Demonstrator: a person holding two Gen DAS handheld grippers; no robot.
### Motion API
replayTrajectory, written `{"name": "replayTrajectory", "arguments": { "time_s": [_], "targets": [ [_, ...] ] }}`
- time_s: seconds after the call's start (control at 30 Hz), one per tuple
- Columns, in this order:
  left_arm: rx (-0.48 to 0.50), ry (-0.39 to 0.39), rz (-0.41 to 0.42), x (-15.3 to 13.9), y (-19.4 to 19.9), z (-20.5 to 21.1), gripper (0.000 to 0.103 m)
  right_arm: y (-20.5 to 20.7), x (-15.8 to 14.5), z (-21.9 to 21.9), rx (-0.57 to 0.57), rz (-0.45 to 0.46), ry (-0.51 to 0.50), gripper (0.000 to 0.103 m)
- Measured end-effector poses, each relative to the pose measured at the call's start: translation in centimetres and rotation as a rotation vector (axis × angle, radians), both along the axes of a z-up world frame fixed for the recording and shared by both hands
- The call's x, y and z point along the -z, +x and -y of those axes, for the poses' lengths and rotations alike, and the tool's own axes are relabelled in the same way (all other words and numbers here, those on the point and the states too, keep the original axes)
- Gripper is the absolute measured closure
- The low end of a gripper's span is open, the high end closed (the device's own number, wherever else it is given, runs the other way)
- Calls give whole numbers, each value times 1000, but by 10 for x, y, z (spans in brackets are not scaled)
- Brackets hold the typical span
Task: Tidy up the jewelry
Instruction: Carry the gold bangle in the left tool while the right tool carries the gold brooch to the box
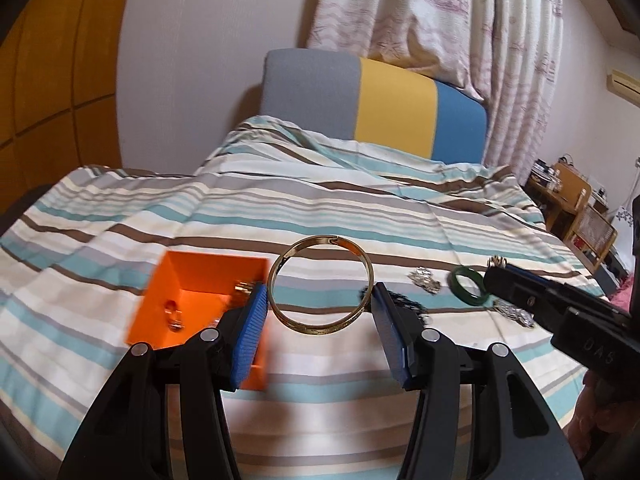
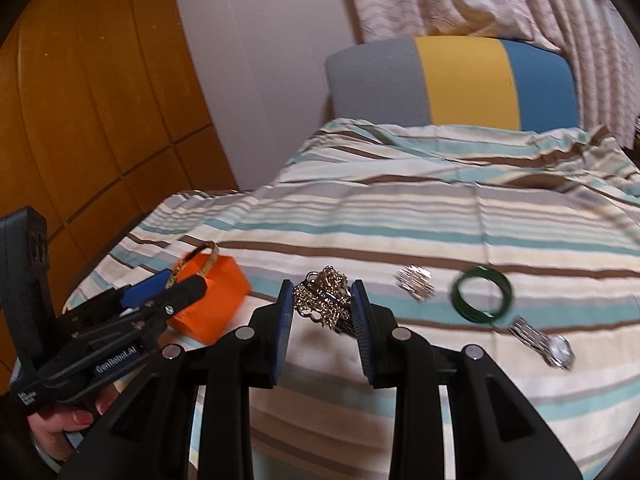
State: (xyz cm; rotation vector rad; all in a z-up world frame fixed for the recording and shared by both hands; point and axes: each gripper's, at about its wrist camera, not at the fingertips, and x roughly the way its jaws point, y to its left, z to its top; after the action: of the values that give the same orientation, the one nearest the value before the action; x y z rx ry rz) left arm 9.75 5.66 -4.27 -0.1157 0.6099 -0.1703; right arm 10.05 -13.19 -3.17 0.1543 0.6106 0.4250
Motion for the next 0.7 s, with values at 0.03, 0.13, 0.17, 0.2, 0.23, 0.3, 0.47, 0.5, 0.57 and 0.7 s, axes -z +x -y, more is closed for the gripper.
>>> {"name": "replayTrajectory", "arguments": {
  "time_s": [0.03,0.13,0.17,0.2,0.23,0.3,0.47,0.5,0.57,0.7],
  "targets": [
    [-12,4,2,-1,1,-6,50,3,-2,-7,-12,3,5,75],
    [-39,17,2,-1,3,-21,50,12,-5,-29,-46,15,8,75],
    [-46,20,2,-1,4,-25,50,15,-5,-34,-55,16,10,75],
    [-55,23,-2,0,6,-31,50,18,-5,-42,-70,15,16,75],
    [-61,27,-6,1,8,-35,50,22,-5,-50,-82,15,17,75],
    [-79,37,-13,4,10,-44,50,27,-4,-64,-101,15,16,75],
    [-101,57,-39,14,15,-62,50,39,3,-95,-147,14,8,75],
    [-106,63,-42,16,16,-65,50,42,5,-101,-154,14,5,75],
    [-107,68,-52,20,19,-68,50,46,8,-109,-173,6,14,75],
    [-114,87,-71,29,23,-71,50,54,16,-124,-197,-10,15,75]
  ]
}}
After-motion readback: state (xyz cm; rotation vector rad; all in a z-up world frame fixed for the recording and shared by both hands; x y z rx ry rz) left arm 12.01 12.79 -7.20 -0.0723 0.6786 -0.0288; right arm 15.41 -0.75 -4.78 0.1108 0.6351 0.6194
